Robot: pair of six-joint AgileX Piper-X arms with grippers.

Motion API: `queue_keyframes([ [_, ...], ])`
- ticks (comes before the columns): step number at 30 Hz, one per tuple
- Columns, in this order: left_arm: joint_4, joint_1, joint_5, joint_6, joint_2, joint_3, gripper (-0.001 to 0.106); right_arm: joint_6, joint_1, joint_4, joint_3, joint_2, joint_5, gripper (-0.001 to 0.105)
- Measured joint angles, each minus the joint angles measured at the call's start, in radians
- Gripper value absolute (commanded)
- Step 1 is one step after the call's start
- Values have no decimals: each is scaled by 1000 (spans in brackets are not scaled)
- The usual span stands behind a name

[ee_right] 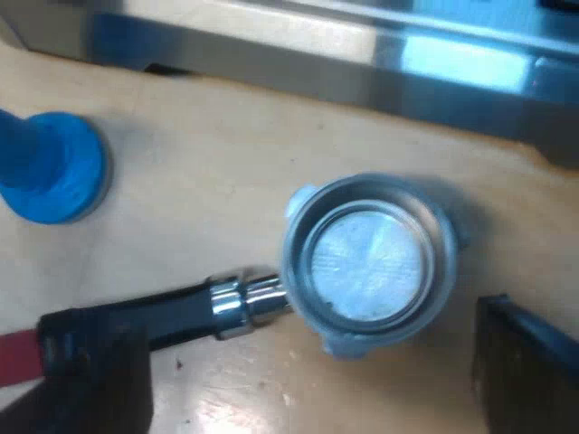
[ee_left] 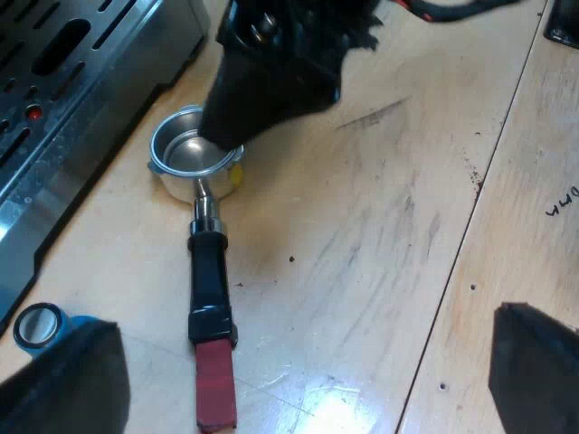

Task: Put the handle in the coffee machine

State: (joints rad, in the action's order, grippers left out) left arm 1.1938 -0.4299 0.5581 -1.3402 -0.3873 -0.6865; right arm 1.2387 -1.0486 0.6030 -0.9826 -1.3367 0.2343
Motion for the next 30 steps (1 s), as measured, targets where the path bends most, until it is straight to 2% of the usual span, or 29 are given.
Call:
queue_keyframes([
  [5, -13, 0, 0, 0, 0, 0, 82, 68, 35, 0, 0, 0, -28, 72],
  [6, -13, 0, 0, 0, 0, 0, 82, 91, 44, 0, 0, 0, -29, 76],
  [10, -13, 0, 0, 0, 0, 0, 82, 113, 55, 0, 0, 0, -29, 87],
  [15, -13, 0, 0, 0, 0, 0, 82, 157, 62, -30, 0, -60, -59, 87],
  [22, -13, 0, 0, 0, 0, 0, 82, 167, 62, -79, 0, -146, -66, 87],
  [30, -13, 0, 0, 0, 0, 0, 82, 242, 62, -102, 0, -197, -57, 87],
])
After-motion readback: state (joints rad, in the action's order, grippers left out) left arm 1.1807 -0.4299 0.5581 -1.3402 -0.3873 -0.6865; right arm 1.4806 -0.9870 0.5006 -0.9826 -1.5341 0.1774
